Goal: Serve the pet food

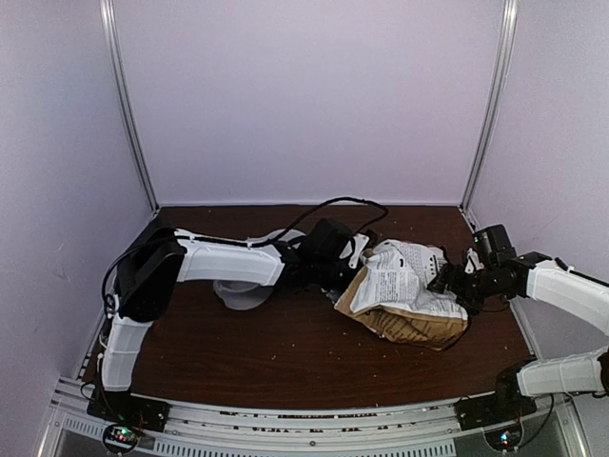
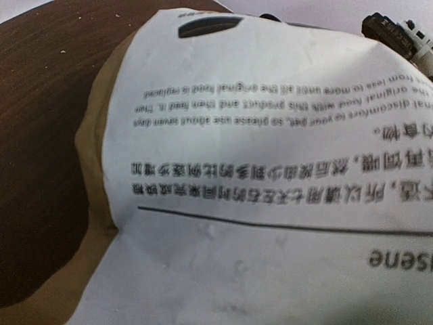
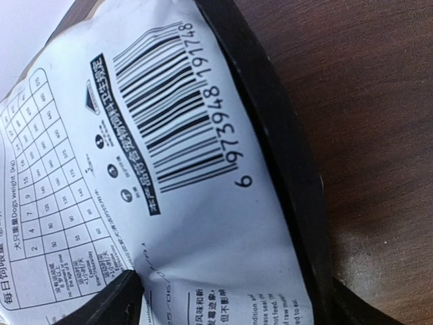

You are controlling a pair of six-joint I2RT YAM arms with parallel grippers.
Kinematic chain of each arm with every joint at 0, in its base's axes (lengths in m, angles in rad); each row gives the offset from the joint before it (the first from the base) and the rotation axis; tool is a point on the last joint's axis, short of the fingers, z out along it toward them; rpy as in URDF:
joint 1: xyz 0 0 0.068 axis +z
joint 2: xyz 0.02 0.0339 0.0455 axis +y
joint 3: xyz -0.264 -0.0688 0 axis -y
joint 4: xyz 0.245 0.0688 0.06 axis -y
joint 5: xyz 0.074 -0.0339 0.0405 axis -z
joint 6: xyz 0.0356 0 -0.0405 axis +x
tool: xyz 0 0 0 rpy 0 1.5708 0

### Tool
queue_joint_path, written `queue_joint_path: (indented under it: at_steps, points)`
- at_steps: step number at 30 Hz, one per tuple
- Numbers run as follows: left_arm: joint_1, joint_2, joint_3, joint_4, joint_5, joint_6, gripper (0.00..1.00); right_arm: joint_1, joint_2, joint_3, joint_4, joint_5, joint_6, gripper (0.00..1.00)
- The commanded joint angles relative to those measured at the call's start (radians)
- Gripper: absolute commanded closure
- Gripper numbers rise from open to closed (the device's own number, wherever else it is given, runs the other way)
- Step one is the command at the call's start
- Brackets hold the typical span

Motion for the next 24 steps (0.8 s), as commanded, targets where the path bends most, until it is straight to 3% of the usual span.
queue_joint_path:
  at_steps: [1,7,14,18,24]
  points:
    - [-0.029,0.078,0.055,-0.103,0.164,0.099,1.00,0.055,0.013,0.011,0.095,-0.160,0.046,0.16]
    - [-0.050,0.052,0.065,-0.216,0.467,0.236,1.00,0.059,0.015,0.021,0.103,-0.146,0.055,0.17]
    - [-0.051,0.002,0.024,-0.219,0.765,0.214,1.00,0.059,0.021,0.031,0.106,-0.139,0.058,0.18]
    - [-0.042,-0.072,-0.031,-0.113,0.778,0.094,1.00,0.063,0.021,0.033,0.104,-0.138,0.060,0.18]
    - [0.012,-0.176,-0.170,0.116,0.714,-0.238,1.00,0.080,0.026,0.040,0.097,-0.125,0.057,0.18]
